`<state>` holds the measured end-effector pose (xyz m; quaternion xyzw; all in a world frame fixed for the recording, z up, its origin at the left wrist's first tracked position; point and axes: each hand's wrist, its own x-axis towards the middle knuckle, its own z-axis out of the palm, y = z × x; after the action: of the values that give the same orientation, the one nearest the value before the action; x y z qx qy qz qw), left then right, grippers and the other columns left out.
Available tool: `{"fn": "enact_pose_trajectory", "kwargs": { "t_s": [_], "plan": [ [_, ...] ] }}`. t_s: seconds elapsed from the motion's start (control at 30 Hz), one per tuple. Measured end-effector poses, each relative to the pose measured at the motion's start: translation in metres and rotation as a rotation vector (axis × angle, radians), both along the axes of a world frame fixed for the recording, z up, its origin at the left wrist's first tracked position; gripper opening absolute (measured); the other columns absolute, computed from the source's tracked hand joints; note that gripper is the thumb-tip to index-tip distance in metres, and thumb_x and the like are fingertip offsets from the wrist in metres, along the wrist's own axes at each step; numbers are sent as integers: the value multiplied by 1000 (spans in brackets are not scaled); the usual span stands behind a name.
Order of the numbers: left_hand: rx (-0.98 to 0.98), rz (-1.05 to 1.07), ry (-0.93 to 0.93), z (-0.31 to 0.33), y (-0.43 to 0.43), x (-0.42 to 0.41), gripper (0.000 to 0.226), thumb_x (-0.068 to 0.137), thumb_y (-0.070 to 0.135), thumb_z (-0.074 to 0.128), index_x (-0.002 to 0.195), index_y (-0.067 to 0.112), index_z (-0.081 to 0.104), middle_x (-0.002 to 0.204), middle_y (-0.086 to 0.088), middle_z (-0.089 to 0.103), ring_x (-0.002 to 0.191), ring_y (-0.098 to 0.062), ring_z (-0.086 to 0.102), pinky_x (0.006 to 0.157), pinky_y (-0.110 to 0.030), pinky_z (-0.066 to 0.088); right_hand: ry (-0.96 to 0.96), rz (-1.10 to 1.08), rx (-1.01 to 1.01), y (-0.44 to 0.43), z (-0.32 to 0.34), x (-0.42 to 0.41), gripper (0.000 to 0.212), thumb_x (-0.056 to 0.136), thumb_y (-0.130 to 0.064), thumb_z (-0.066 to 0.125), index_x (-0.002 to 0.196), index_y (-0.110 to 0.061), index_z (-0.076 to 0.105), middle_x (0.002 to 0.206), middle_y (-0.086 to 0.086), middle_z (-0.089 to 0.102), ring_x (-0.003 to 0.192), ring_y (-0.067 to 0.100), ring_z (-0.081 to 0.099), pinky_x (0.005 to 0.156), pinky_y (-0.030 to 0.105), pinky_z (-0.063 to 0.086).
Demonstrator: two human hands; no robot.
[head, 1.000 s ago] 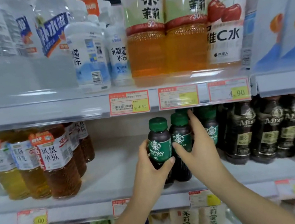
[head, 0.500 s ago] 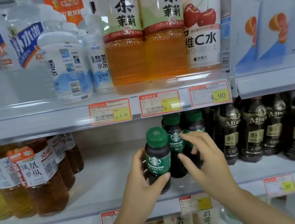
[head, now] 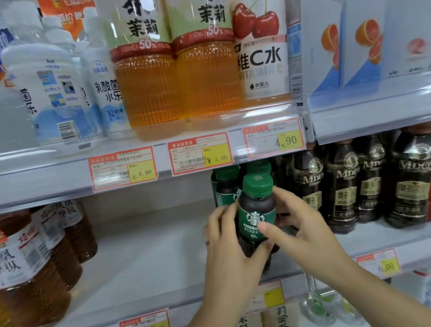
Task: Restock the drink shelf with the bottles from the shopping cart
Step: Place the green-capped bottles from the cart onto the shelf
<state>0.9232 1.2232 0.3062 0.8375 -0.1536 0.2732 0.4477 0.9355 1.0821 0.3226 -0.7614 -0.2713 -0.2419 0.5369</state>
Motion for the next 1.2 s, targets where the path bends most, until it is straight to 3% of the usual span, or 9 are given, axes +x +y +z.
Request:
{"fn": "enact_pose_trajectory", "kwargs": {
  "t_s": [0.13,0.23,0.47,0.63,0.73,0.83,0.97,1.03,1.2],
  "plan": [
    [136,93,43,-4,7,3,73,79,53,57,141,41,21,135,29,-4,135,-4,-1,109,-34,25,-45,-96,-85,5,-9,9,65,82,-28,69,134,-48,34,104,-18,46,92,7,52,78,20,48],
    [153,75,67,-5,11,7,75,83,51,55,143,44,11,144,27,-17,142,-12,2,109,-37,29,-59,-160,-99,7,-18,10,68,81,-28,69,133,-46,30,110,-20,38,97,-2,46,84,11,41],
    [127,-10,49,-7,14,18,83,82,51,54,146,39,1,154,9,10,135,-18,34,100,-41,43,-26,-202,-114,4,-28,2,52,80,-43,61,127,-42,41,116,-20,40,107,-6,44,91,4,35],
    [234,-2,27,-5,40,-8,86,78,68,46,146,39,4,155,11,12,137,-11,28,107,-35,34,-177,-226,-96,22,-28,-29,33,85,-35,61,117,-30,54,107,-18,47,97,-6,48,83,6,36],
    [282,65,-93,-25,85,-48,61,87,49,47,142,39,22,145,14,32,129,-5,35,104,-21,29,-246,-103,-134,59,-40,-52,24,86,-25,55,109,-21,60,100,-16,50,93,-8,48,81,6,36],
    [270,222,-100,-70,150,-98,43,90,34,46,132,32,39,127,11,50,117,-8,47,96,-22,36,-213,121,-207,119,-67,-71,19,86,-21,57,104,-21,61,95,-11,54,92,-1,52,79,11,40],
    [156,514,148,-144,236,-184,35,90,37,41,125,35,41,115,8,59,99,-10,56,82,-27,46,-59,410,-377,221,-124,-96,19,87,-25,54,103,-17,61,100,-5,55,89,0,49,81,7,37],
    [105,653,261,-180,271,-230,36,89,33,43,125,34,42,112,12,60,97,-7,56,81,-18,44,17,543,-477,273,-157,-111,22,86,-26,53,104,-16,61,99,-6,54,89,0,48,82,4,34],
    [-74,963,579,-271,339,-337,36,88,20,55,121,33,51,111,16,59,92,-7,61,76,-22,46,175,771,-714,396,-250,-157,32,83,-28,55,110,-15,64,106,0,58,92,8,53,84,19,40]
  ]
}}
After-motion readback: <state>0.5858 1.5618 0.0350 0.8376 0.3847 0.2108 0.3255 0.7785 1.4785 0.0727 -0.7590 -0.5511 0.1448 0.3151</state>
